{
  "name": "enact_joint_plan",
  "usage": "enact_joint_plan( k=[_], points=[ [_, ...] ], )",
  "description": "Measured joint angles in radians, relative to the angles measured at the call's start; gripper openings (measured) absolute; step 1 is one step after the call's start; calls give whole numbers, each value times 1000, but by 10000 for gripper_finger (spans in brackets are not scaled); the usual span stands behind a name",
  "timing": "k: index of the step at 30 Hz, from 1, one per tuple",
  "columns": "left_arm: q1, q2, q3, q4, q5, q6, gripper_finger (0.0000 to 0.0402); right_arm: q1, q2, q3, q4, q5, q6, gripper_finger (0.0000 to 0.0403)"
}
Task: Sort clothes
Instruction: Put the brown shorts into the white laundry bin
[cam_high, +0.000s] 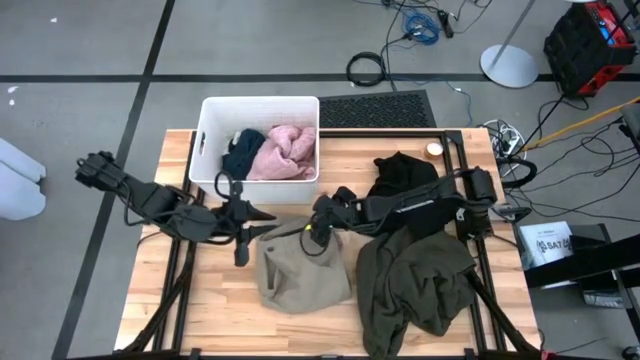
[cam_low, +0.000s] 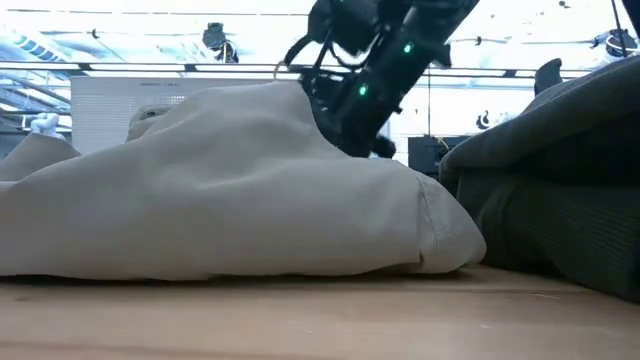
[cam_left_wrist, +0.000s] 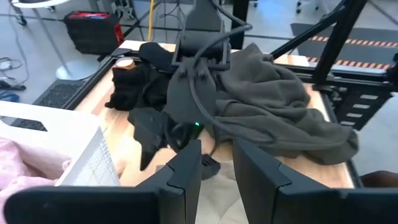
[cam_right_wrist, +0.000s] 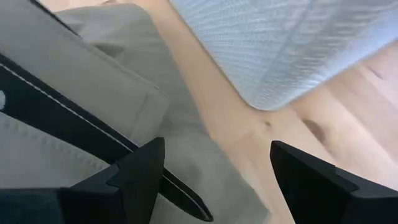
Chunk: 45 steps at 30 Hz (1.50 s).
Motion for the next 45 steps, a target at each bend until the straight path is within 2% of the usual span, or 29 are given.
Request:
enact_joint_plan(
  k=[6, 10, 17, 19, 22, 29, 34, 40, 45],
  points=[
    [0, 19, -1, 1, -10, 0, 100, -1, 120, 0, 39, -14, -10, 279],
    [0, 20, -1, 1, -11, 0, 100, -14, 198, 9, 64, -93, 25, 279],
    [0, 19, -1, -1, -10, 0, 100, -25, 224, 12, 56, -138, 15, 275],
    [0, 19, -1, -5, -10, 0, 100, -25, 211, 11, 46, -150, 15, 258],
    [0, 19, -1, -4, -10, -1, 100, -24, 202, 8, 39, -159, 7, 206],
    [0, 19, -1, -4, -10, -2, 100, -20, 200, 8, 47, -227, -35, 20],
    [0, 19, -1, -5, -9, -2, 99, -18, 175, 3, 48, -265, -35, 4],
    [0, 19, -1, -8, -9, -1, 99, 31, 45, -12, -13, -307, -54, 2],
    [0, 19, -1, -8, -9, -2, 99, 94, -87, -3, 17, -213, -81, 1]
  ],
)
